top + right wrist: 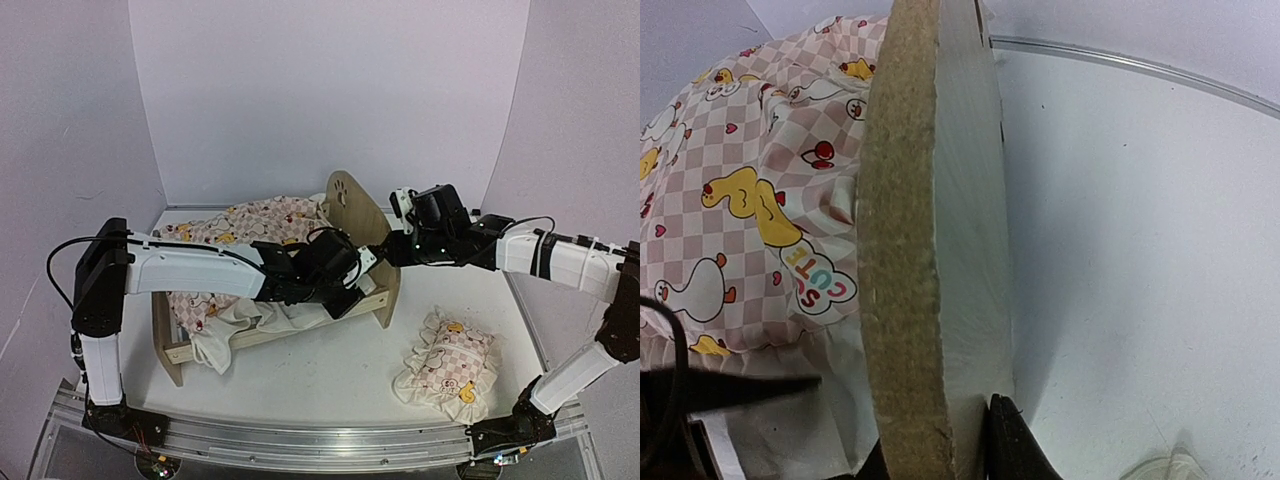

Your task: Set up the pet bed

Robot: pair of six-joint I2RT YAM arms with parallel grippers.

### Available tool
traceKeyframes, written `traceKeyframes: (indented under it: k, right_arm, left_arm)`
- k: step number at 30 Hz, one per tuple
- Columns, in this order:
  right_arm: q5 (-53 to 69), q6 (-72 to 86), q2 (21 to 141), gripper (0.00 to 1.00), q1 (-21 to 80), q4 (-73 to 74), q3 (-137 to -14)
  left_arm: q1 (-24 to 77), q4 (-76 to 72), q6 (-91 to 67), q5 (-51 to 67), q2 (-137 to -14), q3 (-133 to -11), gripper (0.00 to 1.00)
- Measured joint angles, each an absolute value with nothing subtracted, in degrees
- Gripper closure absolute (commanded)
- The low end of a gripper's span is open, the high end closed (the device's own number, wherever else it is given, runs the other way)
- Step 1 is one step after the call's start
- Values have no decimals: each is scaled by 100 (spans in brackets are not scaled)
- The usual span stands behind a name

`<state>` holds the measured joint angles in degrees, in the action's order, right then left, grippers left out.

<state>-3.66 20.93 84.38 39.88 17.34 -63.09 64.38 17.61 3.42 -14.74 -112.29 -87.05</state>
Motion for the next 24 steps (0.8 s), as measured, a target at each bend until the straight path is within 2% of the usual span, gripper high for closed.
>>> traceKeyframes:
  k: [4,6,7,15,18,20,24]
  right_arm:
    - [-342,2062,8431,100,3977,1743,-6305]
    - [-342,2034,8431,100,3977,1750,-6305]
    - [-346,2018,8431,100,3977,1752,-6305]
    - [-467,1723,8438,98,3977,1752,-6305]
    - [-567,1518,8455,85,3977,1754,-6311]
    - [-642,1393,8506,72,3977,1833,-6390]
    - [-644,1278,8554,55,3942,2064,-6569]
  left_arm:
    - [6571,1756,362,-1894,-11214,-8729,84]
    - [6514,1774,301,-2032,-11161,-8720,98]
    - [6482,1774,233,-2060,-11098,-8691,100]
    - [6386,1752,-628,-1809,-9959,-8103,100]
    - [6386,1708,-915,-1776,-9627,-7861,100]
    - [6386,1651,-1050,-1778,-9452,-7708,100]
    - [6386,1599,-1151,-1769,-9253,-7590,100]
